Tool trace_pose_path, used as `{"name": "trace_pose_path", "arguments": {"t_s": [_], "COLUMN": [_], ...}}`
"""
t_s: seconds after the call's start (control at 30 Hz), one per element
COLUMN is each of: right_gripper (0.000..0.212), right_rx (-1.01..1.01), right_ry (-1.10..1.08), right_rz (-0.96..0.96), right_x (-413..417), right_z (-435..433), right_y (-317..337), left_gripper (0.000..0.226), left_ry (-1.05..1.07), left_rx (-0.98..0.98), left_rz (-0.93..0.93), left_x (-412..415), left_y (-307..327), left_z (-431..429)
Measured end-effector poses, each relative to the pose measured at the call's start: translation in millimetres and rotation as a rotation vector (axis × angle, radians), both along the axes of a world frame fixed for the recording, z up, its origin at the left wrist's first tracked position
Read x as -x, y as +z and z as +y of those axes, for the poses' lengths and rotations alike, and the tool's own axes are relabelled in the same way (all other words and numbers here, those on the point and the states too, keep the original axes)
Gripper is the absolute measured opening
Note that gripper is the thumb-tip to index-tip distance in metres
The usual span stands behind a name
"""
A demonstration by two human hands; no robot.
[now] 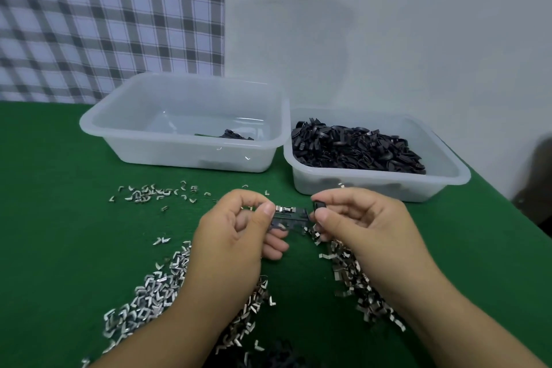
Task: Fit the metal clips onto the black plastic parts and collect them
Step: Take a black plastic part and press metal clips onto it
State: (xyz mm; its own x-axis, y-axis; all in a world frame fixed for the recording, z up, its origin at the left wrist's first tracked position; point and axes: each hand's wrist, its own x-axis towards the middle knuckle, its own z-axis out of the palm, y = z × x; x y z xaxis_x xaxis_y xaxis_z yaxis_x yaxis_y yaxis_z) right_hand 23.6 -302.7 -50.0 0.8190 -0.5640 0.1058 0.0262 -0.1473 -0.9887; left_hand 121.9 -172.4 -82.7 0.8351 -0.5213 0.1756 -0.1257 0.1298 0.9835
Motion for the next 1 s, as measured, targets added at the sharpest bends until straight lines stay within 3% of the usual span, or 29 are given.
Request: {"name": "trace_pose_path", "arguments": {"t_s": [0.67,1.0], "right_gripper": [0.016,0.008], "right_rx": [-0.119,-0.274], "right_ry": [0.095,0.179], "right_rz": [0.024,0.035], "right_x": [-2.0,-3.9], "right_z": [-3.6,-4.0], "right_y": [-9.3,-10.9], "left_gripper": [0.013,0.022], "left_ry": [-0.02,-0.039], "left_rx": [0.017,0.015], "left_rz": [-0.059,-0.144], "left_x": [1.4,1.4], "left_y": [-0.5,-1.7], "left_z": [-0.7,-0.3]}}
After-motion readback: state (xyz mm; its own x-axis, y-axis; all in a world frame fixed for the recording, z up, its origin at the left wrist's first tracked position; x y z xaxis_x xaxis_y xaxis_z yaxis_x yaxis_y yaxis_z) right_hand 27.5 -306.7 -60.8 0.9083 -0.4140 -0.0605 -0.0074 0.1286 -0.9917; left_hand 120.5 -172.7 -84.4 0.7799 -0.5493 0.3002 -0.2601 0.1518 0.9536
